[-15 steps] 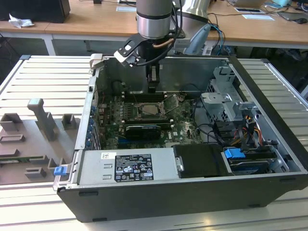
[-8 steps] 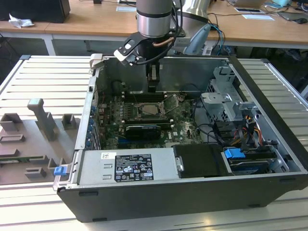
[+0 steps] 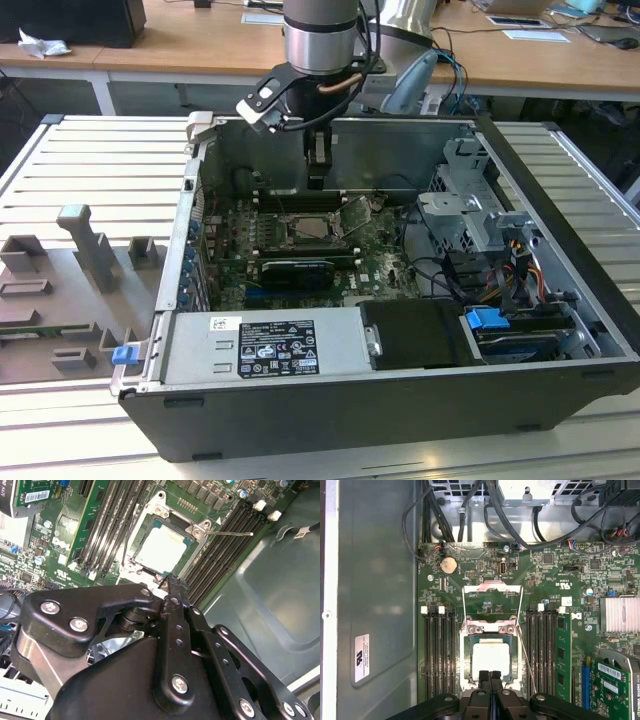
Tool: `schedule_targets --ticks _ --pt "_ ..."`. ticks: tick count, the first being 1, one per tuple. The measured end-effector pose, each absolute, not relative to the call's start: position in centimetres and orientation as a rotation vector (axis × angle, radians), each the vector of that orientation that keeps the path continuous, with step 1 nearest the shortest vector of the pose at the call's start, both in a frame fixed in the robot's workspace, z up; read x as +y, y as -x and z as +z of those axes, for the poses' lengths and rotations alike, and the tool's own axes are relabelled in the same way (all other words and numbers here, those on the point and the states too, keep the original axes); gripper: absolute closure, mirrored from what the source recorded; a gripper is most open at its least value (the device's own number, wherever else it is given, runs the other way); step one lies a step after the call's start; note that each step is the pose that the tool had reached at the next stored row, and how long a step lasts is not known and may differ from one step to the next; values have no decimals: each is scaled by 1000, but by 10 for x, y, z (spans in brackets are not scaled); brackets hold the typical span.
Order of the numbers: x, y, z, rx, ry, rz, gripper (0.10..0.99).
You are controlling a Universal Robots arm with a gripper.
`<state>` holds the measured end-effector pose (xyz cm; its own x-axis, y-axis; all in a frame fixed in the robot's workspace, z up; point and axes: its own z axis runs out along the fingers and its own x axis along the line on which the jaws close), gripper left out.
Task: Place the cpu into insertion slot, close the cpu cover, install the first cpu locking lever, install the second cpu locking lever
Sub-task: 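Close the cpu cover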
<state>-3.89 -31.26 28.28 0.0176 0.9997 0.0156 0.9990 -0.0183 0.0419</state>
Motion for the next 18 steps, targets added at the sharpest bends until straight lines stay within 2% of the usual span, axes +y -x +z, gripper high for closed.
schedule_targets --ticks 10,18 --pt "-312 39 297 2188 -2227 63 980" --pt "-312 33 296 2187 -2228 63 980"
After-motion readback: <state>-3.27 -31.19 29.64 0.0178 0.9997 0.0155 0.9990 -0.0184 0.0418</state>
